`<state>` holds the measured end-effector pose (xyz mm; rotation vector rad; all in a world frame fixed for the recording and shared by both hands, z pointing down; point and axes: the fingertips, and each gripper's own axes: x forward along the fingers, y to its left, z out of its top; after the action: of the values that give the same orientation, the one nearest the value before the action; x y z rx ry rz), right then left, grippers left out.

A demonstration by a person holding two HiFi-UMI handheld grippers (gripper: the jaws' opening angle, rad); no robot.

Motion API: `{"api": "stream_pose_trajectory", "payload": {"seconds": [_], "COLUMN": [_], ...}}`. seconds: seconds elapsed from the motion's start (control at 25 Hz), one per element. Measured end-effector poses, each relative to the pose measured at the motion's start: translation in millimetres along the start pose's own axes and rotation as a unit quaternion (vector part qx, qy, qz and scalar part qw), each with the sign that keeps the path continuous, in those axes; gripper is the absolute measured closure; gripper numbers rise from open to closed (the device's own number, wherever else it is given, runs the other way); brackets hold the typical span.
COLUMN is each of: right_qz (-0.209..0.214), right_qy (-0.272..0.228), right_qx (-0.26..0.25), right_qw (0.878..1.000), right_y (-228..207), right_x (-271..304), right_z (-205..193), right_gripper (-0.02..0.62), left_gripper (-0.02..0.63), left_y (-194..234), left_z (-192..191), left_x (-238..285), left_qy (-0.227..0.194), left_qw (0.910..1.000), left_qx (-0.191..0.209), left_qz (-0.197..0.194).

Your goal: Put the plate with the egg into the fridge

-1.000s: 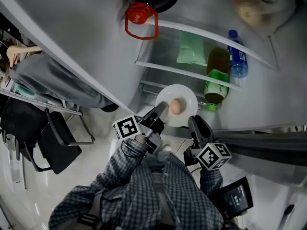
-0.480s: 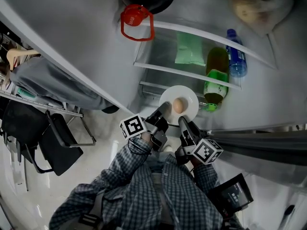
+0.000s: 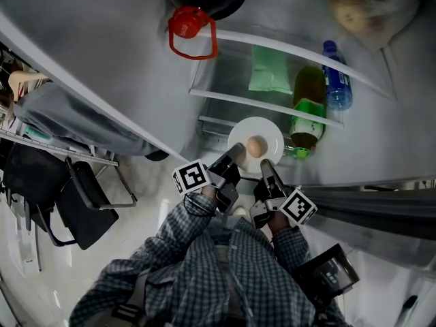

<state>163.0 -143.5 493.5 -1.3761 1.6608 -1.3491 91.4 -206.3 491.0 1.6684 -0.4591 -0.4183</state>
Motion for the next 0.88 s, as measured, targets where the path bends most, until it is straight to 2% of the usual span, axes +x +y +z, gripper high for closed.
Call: {"api": "stream_pose_trajectory", "payload": {"seconds": [0.16, 0.52, 0.88], "right_qz": [-0.011, -0.025, -0.032], "right_qy": [-0.003, -0.008, -0.015], "right_qx": [0.031, 0.114, 0.141], "right_qw": [0.999, 0.993, 0.989], "right_y": [-9.2, -21.5, -26.6], "right_x": [3.7, 14.7, 21.4], "right_z": [1.7, 4.0, 13.7], "right_gripper": [0.578, 0.580, 0.580], "left_gripper": [0.578, 0.578, 0.578], "left_y": [12.7, 25.0, 24.6], "left_z": [3.3, 8.7, 13.7], "left_x": [-1.8, 9.3, 22.6], "left_qy": [-0.001, 0.009, 0.023], "left_qw": [0.9997, 0.9988, 0.9986], "left_qx": [0.000, -0.003, 0.013], "left_qz": [0.025, 0.048, 0.046]}}
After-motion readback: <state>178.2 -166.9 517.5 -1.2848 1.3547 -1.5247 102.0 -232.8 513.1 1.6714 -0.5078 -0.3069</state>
